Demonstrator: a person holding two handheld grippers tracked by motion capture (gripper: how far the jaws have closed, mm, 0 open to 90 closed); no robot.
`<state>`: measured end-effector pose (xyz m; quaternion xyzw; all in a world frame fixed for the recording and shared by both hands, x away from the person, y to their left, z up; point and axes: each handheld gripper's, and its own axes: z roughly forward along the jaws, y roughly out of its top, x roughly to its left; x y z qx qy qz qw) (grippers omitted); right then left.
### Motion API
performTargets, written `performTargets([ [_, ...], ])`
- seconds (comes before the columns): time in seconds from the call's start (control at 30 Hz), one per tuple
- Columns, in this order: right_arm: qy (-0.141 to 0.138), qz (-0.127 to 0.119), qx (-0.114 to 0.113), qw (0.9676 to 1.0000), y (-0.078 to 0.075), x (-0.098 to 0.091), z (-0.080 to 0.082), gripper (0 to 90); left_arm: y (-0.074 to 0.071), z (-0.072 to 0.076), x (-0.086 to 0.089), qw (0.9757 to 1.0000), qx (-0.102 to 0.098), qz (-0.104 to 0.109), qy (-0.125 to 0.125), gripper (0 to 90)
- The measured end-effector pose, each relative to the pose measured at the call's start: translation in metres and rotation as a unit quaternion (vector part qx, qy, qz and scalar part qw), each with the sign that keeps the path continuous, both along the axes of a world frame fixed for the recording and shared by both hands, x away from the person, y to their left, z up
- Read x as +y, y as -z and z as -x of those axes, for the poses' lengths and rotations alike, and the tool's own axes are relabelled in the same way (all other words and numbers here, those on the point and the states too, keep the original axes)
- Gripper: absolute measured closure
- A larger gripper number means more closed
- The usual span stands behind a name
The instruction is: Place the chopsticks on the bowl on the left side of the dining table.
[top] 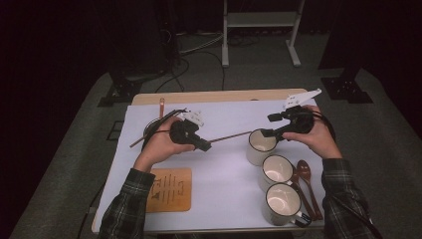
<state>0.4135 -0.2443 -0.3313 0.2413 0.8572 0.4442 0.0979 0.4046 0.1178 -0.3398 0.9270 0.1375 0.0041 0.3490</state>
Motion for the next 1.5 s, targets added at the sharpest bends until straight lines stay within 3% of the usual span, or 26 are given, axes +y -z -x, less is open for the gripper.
performTargets([
  [0.27,0.048,-0.002,0.0,0.9989,0.007,-0.019,0.001,24.0,0.0,-0.003,0.007,0.9998,-0.001,0.0,-0.019,84.0],
  [0.6,0.11,-0.003,-0.002,0.9939,0.021,-0.043,0.0,21.9,0.001,-0.009,0.018,0.9989,-0.009,-0.005,-0.046,84.0],
  [0.73,0.143,-0.004,0.002,0.9897,0.03,-0.054,-0.002,21.6,0.002,-0.012,0.021,0.9981,-0.012,-0.004,-0.061,84.0],
  [1.03,0.186,-0.004,-0.002,0.9825,0.043,-0.074,-0.006,21.5,0.005,-0.019,0.032,0.9958,-0.017,0.001,-0.09,84.0],
  [1.27,0.223,0.014,0.003,0.9747,0.063,-0.084,-0.012,21.2,0.008,-0.023,0.037,0.9934,-0.023,-0.007,-0.112,84.0],
  [1.3,0.223,0.014,0.003,0.9747,0.063,-0.084,-0.012,21.2,0.008,-0.023,0.037,0.9934,-0.023,-0.007,-0.112,84.0],
  [1.5,0.26,0.024,0.021,0.9651,0.084,-0.09,-0.018,20.7,0.01,-0.027,0.041,0.9916,-0.026,-0.006,-0.126,84.0],
])
